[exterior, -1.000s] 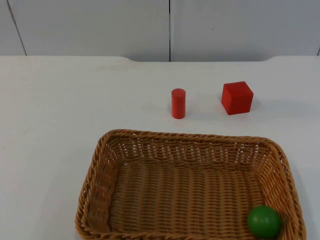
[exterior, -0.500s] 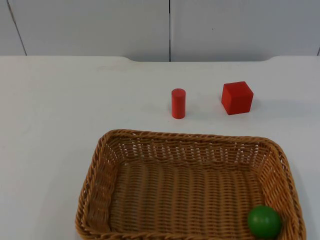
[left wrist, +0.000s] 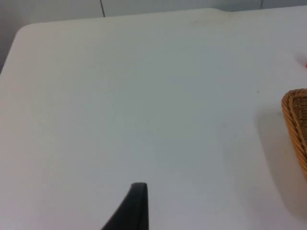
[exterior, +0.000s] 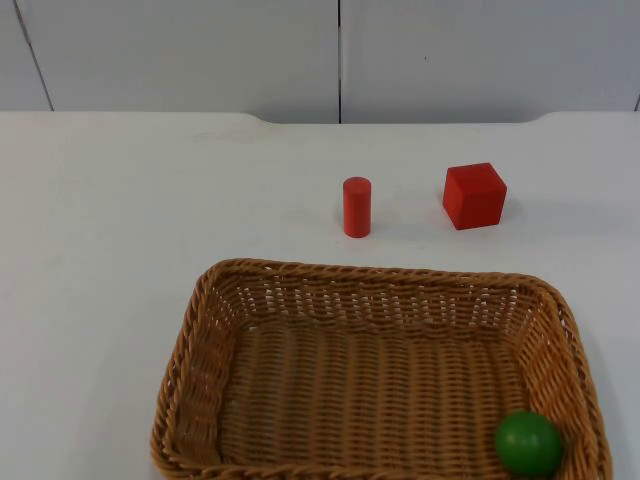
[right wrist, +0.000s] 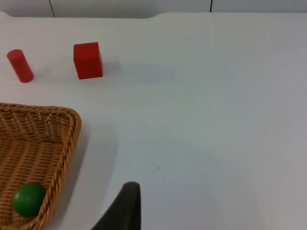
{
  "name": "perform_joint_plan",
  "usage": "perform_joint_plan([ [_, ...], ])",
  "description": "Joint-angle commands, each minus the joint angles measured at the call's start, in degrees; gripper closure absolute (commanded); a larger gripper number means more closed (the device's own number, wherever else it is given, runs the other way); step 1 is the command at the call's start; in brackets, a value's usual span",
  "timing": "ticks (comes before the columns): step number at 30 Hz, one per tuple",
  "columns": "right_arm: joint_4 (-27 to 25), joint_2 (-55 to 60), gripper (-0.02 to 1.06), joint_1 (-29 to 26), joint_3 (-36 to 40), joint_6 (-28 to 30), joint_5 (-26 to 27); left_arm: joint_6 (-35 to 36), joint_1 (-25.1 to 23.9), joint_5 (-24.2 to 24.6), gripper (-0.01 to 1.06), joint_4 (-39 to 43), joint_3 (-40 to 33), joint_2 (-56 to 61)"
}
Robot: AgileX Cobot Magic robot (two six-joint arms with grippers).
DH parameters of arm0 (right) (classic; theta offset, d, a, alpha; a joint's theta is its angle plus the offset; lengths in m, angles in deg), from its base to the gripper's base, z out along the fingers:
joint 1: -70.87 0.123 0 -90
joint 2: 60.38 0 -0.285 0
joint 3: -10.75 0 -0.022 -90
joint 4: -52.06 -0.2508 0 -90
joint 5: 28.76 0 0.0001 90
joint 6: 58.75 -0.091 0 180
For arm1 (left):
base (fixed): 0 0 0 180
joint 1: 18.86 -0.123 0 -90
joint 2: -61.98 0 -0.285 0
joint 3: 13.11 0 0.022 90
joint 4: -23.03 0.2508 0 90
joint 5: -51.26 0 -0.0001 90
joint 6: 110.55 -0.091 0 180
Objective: Pick up the basket with the left hand and place the object to the left of the red cylinder into the basket with the right hand.
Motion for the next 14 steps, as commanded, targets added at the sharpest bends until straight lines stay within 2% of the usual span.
perform_joint_plan([
  [1,-0.36,-0.17,-0.01,-0.41,-0.12,0.01,0.31,0.47,-2.74,0.03,0.00,-0.44,-0.22,0.26],
  [14,-0.36,-0.17,-0.01,-0.41,-0.12,0.01,0.31,0.47,-8.46,0.03,0.00,-0.35,-0.22,0.26],
])
